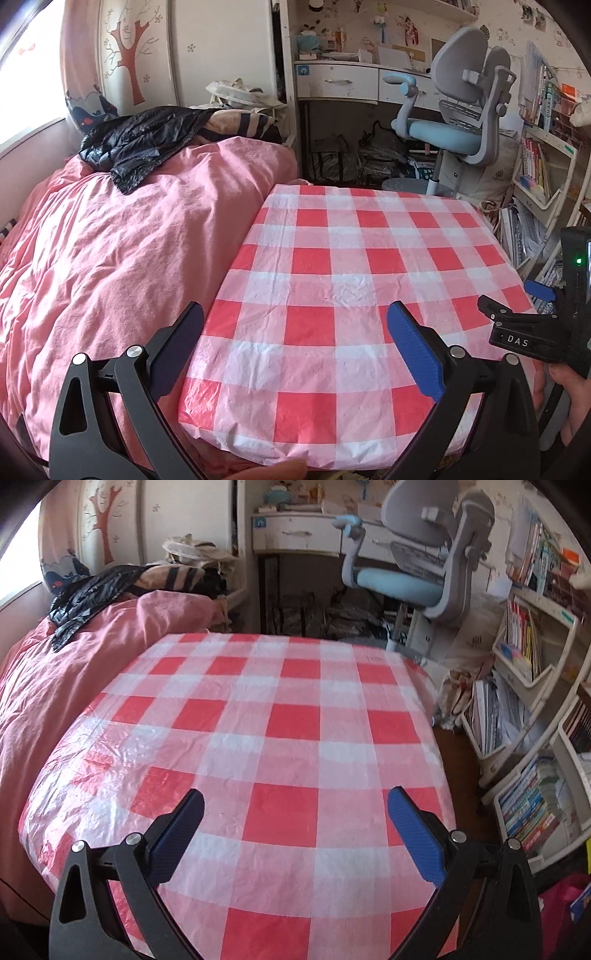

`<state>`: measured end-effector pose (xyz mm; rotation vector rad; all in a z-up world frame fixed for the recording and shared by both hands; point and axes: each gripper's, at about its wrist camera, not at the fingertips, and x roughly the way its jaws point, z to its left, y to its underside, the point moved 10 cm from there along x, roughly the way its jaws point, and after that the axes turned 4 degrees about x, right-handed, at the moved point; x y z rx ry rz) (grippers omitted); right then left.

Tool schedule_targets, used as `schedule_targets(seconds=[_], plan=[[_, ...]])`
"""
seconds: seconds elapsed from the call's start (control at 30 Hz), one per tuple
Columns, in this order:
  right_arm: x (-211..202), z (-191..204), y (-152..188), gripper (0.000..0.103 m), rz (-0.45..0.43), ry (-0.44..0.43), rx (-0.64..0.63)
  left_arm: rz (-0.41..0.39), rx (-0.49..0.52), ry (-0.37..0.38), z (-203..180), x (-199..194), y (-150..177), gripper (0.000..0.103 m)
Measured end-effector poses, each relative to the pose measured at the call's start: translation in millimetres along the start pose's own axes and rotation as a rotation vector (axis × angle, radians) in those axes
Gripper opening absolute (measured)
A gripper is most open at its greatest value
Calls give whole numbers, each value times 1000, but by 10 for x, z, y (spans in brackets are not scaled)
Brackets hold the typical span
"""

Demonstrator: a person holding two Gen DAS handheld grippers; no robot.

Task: Collect trash

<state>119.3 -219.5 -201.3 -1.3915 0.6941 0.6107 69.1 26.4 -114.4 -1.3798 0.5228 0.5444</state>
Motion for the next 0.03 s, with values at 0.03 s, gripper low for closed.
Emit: schedule_targets(seconds=[0.03], plan=[[86, -44, 23, 95, 31, 8, 14, 9, -6, -11, 43, 19, 2, 96]])
